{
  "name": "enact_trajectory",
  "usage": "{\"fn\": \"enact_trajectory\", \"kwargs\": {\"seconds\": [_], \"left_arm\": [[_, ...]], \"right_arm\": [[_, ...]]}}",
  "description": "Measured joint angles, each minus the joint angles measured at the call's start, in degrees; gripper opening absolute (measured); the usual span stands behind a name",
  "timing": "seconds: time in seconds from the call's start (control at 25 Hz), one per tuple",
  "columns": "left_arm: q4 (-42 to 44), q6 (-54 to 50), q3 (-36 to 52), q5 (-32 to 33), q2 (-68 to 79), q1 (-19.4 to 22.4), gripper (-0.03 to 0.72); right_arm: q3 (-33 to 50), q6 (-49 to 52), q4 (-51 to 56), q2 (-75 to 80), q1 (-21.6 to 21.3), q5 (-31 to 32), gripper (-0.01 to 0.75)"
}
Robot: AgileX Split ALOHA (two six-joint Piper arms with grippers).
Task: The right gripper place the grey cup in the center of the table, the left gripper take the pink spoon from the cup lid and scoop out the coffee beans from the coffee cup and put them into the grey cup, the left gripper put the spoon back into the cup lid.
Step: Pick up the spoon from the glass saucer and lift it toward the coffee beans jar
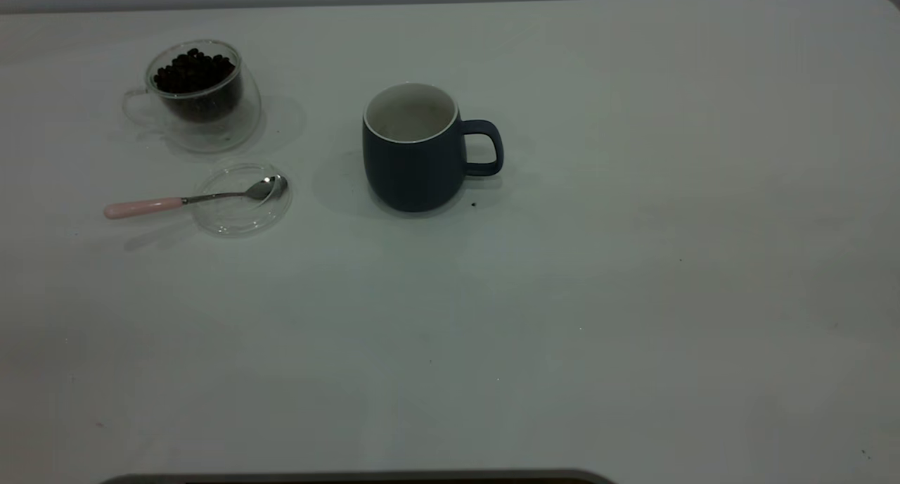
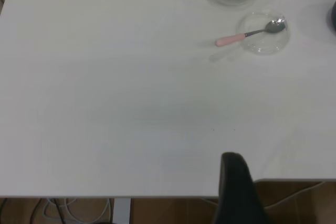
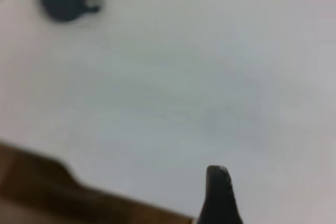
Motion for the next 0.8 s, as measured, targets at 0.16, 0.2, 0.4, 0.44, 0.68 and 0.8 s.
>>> {"fn": "enact_trajectory", "kwargs": {"seconds": [0.16, 0.2, 0.4, 0.44, 0.68, 0.8], "left_arm": [[0.0, 0.0, 0.0, 0.0, 0.0, 0.0, 0.513], [0.0, 0.0, 0.0, 0.0, 0.0, 0.0, 0.513], [-0.02, 0.0, 0.0, 0.0, 0.0, 0.0, 0.513], [-0.02, 0.0, 0.0, 0.0, 0.0, 0.0, 0.513], [-0.02, 0.0, 0.0, 0.0, 0.0, 0.0, 0.513], [-0.02, 0.0, 0.0, 0.0, 0.0, 0.0, 0.513]], "right_arm": [[0.06, 1.0, -1.3, -3.93, -3.61, 0.0, 0.591], [0.06, 1.62, -1.5, -4.22, -4.38, 0.0, 0.591], [0.06, 2.53, -1.9, -4.28, -7.06, 0.0, 0.591], [0.06, 2.53, -1.92, -4.28, -7.51, 0.0, 0.591], [0.06, 1.03, -1.91, -4.28, -9.82, 0.0, 0.591], [0.83, 1.03, -1.87, -4.28, -9.94, -0.14, 0.591]]}}
